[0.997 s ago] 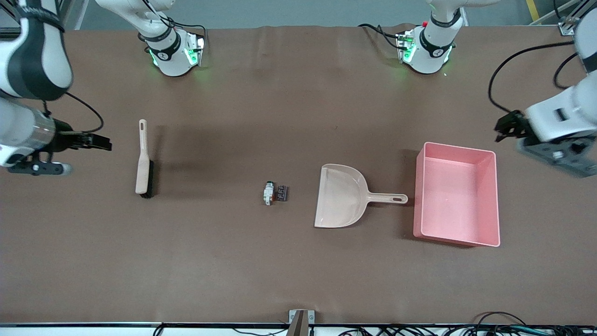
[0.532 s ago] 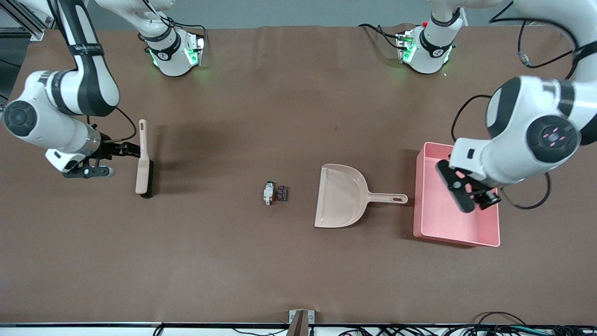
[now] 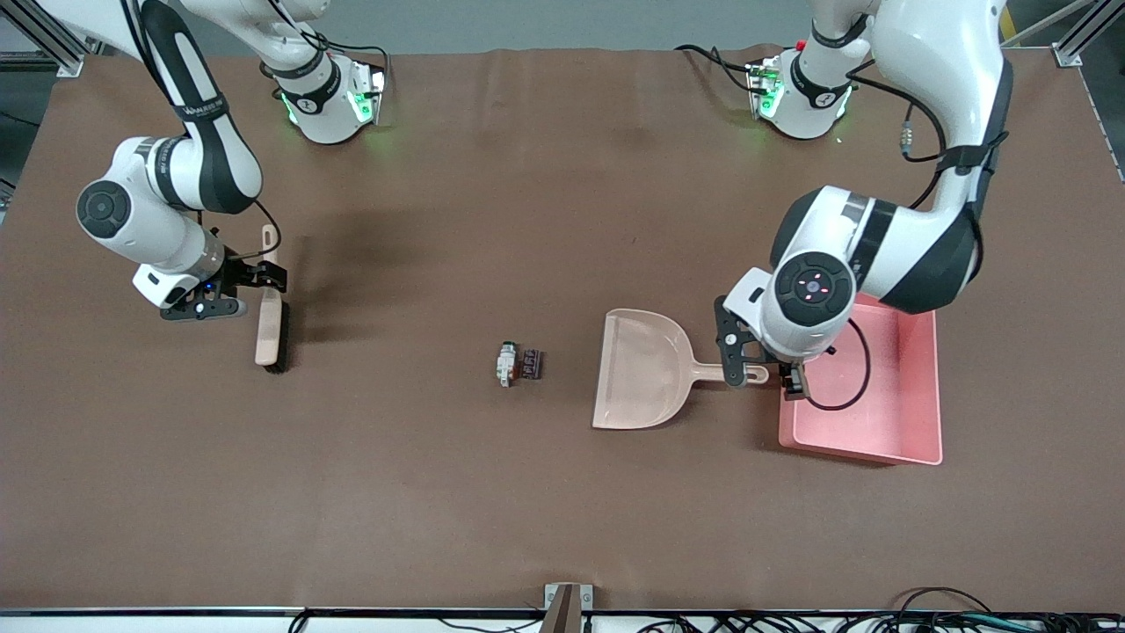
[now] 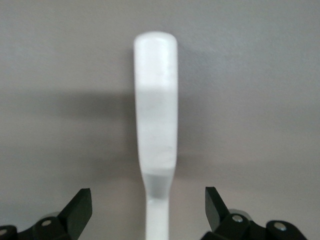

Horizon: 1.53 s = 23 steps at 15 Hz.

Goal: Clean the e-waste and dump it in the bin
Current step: 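Grasp the brush handle with the right gripper while the left gripper grasps the dustpan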

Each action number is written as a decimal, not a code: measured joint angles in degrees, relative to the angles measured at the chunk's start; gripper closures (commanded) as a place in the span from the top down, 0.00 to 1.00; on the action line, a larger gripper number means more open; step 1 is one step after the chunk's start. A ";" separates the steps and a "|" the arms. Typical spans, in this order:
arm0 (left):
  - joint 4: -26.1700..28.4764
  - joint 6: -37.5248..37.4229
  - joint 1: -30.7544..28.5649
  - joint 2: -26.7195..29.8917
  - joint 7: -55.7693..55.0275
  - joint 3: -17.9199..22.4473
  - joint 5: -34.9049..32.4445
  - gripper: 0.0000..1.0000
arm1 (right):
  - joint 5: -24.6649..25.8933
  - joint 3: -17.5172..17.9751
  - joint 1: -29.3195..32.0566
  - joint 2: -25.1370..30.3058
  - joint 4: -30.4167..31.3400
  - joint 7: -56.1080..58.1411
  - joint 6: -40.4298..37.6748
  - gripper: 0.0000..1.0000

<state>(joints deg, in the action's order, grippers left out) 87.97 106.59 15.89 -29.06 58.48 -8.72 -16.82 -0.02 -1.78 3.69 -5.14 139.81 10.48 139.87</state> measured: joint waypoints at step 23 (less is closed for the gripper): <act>13.34 19.59 6.58 -4.47 -15.54 -0.06 -13.82 0.99 | -4.12 0.62 0.68 -4.34 3.22 1.09 6.56 0.10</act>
<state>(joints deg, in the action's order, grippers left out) 101.31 126.17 22.48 -33.52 42.94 -8.78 -30.64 -4.14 -1.15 4.37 -9.48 143.03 11.57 146.43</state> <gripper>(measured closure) 0.013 0.700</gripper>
